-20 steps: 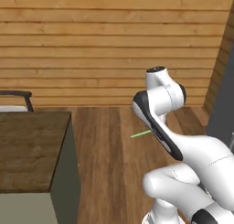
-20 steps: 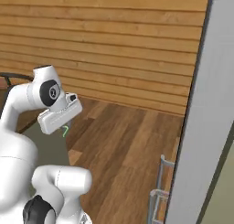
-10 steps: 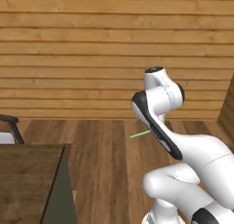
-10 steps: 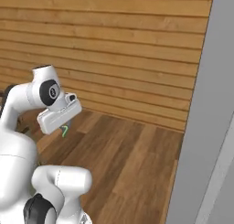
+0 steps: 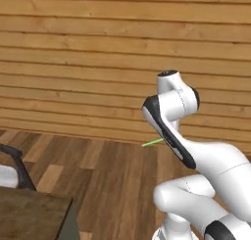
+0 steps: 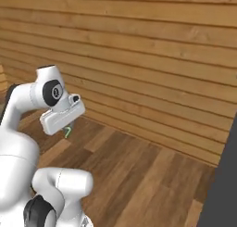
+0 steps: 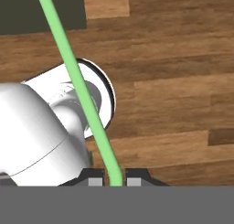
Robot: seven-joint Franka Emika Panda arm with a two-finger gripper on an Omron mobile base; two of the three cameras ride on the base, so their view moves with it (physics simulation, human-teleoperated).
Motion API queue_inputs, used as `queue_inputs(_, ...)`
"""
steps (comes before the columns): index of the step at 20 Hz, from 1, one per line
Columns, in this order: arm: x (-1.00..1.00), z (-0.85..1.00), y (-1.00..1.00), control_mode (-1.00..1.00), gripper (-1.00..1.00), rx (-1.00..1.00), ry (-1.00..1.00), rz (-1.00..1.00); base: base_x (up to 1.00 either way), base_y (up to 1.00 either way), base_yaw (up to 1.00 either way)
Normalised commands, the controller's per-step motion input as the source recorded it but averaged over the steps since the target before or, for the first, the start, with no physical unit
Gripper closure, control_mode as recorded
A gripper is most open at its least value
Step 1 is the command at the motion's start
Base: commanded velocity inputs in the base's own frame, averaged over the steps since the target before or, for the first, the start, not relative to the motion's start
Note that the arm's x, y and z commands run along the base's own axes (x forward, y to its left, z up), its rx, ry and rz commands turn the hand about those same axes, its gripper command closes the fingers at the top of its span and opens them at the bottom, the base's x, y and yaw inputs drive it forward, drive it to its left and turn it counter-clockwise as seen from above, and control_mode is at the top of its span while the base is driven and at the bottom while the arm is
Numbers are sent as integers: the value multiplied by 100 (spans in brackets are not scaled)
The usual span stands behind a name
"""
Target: Take a straw from the drawer in front and place it inside the glass cup on the dining counter.
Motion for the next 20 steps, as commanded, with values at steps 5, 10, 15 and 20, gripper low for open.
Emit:
queue_inputs(5,0,0,0,100,100,0,0,0,100,8,57)
queue_inputs(10,0,0,0,100,100,0,0,0,100,-1,69)
queue_inputs(15,0,0,0,100,100,0,0,0,100,-19,68)
queue_inputs(20,0,0,0,100,100,0,0,0,99,-33,68)
